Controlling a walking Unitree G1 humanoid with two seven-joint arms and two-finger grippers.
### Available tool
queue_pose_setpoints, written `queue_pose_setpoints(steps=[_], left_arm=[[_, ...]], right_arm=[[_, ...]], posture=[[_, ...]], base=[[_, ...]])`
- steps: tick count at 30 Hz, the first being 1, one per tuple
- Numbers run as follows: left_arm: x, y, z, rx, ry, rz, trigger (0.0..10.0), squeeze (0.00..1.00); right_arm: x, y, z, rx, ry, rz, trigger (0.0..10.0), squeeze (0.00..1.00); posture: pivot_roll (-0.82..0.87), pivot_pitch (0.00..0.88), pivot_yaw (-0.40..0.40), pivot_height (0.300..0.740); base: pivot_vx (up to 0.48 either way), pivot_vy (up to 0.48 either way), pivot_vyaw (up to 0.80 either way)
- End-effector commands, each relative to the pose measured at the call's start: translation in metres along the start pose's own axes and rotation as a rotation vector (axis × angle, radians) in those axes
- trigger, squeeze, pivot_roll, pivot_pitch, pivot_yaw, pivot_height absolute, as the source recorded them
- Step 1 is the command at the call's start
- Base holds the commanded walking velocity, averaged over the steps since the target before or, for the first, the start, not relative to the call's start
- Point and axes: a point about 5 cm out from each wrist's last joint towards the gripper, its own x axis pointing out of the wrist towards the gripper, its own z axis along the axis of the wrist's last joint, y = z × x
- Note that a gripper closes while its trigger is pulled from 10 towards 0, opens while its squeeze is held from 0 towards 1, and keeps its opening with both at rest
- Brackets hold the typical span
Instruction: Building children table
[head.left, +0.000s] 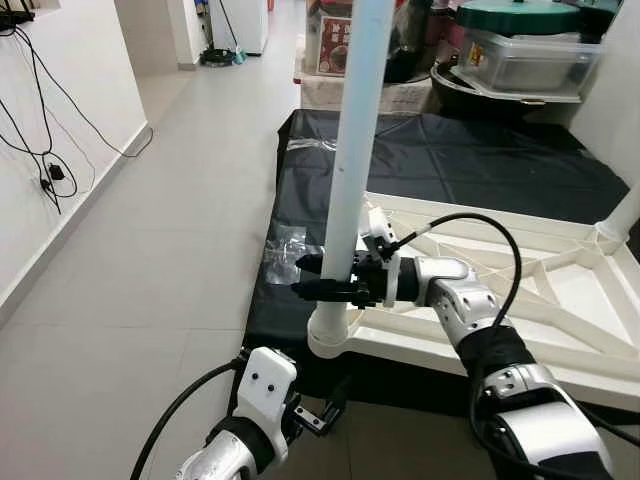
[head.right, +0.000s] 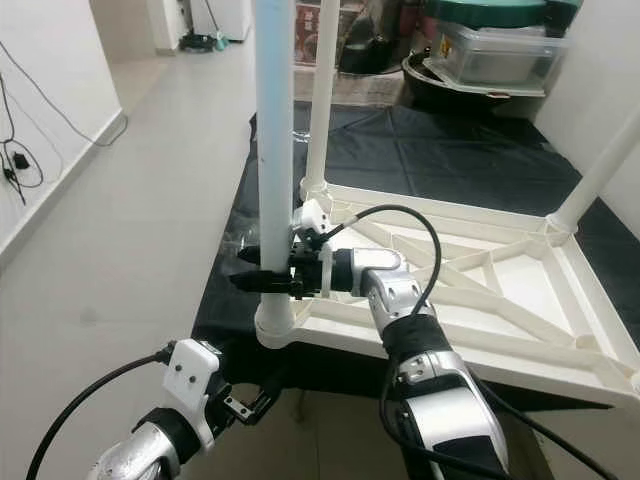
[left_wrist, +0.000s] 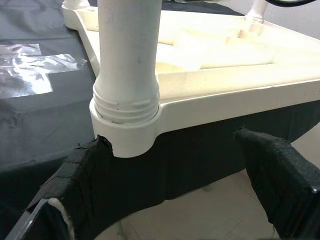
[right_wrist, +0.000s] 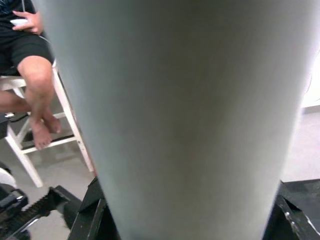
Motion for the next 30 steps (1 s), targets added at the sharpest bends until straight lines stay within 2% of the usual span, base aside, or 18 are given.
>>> queue_pose_setpoints(steps=[1, 4, 6, 8, 9, 10, 11, 12, 13, 14, 15, 16, 17, 19, 24, 25, 29, 30], left_arm=[[-0.001, -0.001, -0.003, -0.001, 0.011, -0.003, 10.0, 0.0], [0.0, 0.0, -0.002, 0.001, 0.013, -0.006, 10.0, 0.0], [0.0, 0.0, -0.002, 0.001, 0.013, -0.006, 10.0, 0.0], [0.0, 0.0, -0.002, 0.002, 0.013, -0.007, 10.0, 0.0], [0.0, 0.0, -0.002, 0.002, 0.013, -0.007, 10.0, 0.0], [0.0, 0.0, -0.002, 0.003, 0.013, -0.007, 10.0, 0.0], [0.0, 0.0, -0.002, 0.003, 0.013, -0.007, 10.0, 0.0], [0.001, 0.001, -0.002, 0.004, 0.014, -0.008, 10.0, 0.0], [0.001, 0.001, -0.002, 0.004, 0.014, -0.008, 10.0, 0.0], [0.001, 0.001, -0.002, 0.006, 0.013, -0.01, 10.0, 0.0], [0.001, 0.001, -0.002, 0.007, 0.013, -0.011, 10.0, 0.0], [0.001, 0.001, -0.002, 0.007, 0.013, -0.011, 10.0, 0.0], [0.001, 0.001, -0.002, 0.009, 0.013, -0.01, 10.0, 0.0], [0.001, 0.001, -0.002, 0.01, 0.013, -0.008, 10.0, 0.0], [0.001, 0.001, -0.002, 0.011, 0.011, -0.007, 10.0, 0.0], [0.001, 0.001, -0.002, 0.01, 0.011, -0.008, 10.0, 0.0], [0.001, 0.001, -0.002, 0.01, 0.011, -0.008, 10.0, 0.0], [0.002, 0.001, -0.002, 0.009, 0.011, -0.007, 10.0, 0.0]], right_arm=[[0.002, -0.002, -0.002, 0.023, -0.007, -0.019, 0.0, 0.0], [-0.001, -0.026, 0.002, 0.034, -0.072, -0.49, 0.0, 0.0], [-0.001, -0.026, 0.002, 0.034, -0.072, -0.49, 0.0, 0.0], [-0.015, -0.042, -0.002, 0.086, -0.087, -0.873, 0.0, 0.0], [-0.015, -0.042, -0.002, 0.086, -0.087, -0.873, 0.0, 0.0], [-0.028, -0.047, -0.006, 0.119, -0.098, -1.098, 0.0, 0.0], [-0.028, -0.047, -0.006, 0.119, -0.098, -1.098, 0.0, 0.0], [-0.043, -0.046, -0.011, 0.131, -0.112, -1.335, 0.0, 0.0], [-0.043, -0.046, -0.011, 0.131, -0.112, -1.335, 0.0, 0.0], [-0.055, -0.04, -0.014, 0.144, -0.135, -1.537, 0.0, 0.0], [-0.061, -0.033, -0.018, 0.169, -0.155, -1.671, 0.0, 0.0], [-0.061, -0.033, -0.018, 0.169, -0.155, -1.671, 0.0, 0.0], [-0.061, -0.024, -0.021, 0.19, -0.172, -1.766, 0.0, 0.0], [-0.053, -0.015, -0.024, 0.243, -0.196, -1.832, 0.0, 0.0], [-0.034, -0.007, -0.027, 0.302, -0.216, -1.853, 0.0, 0.0], [-0.026, -0.007, -0.025, 0.29, -0.232, -1.804, 10.0, 0.0], [-0.021, -0.008, -0.023, 0.278, -0.242, -1.767, 10.0, 0.0], [-0.017, -0.008, -0.02, 0.25, -0.265, -1.709, 10.0, 1.0]], posture=[[0.16, 0.072, -0.072, 0.74], [0.15, 0.076, -0.068, 0.74], [0.15, 0.076, -0.068, 0.74], [0.15, 0.079, -0.064, 0.74], [0.15, 0.079, -0.064, 0.74], [0.14, 0.079, -0.06, 0.74], [0.14, 0.079, -0.06, 0.74], [0.14, 0.082, -0.061, 0.74], [0.14, 0.082, -0.061, 0.74], [0.14, 0.082, -0.061, 0.74], [0.14, 0.084, -0.062, 0.74], [0.14, 0.084, -0.062, 0.74], [0.14, 0.083, -0.062, 0.74], [0.14, 0.084, -0.063, 0.74], [0.14, 0.084, -0.062, 0.74], [0.14, 0.085, -0.065, 0.74], [0.14, 0.085, -0.064, 0.74], [0.14, 0.086, -0.065, 0.74]], base=[[0.0, 0.0, 0.0], [0.0, 0.0, 0.0], [0.0, 0.0, 0.0], [0.0, 0.0, 0.0], [0.0, 0.0, 0.0], [0.0, 0.0, 0.0], [0.0, 0.0, 0.0], [0.0, 0.0, 0.0], [0.0, 0.0, 0.0], [0.0, 0.0, 0.0], [0.0, 0.0, 0.0], [0.0, 0.0, 0.0], [0.0, 0.0, 0.0], [0.0, 0.0, 0.0], [0.0, 0.0, 0.0], [0.0, 0.0, 0.0], [0.0, 0.0, 0.0], [0.0, 0.0, 0.0]])
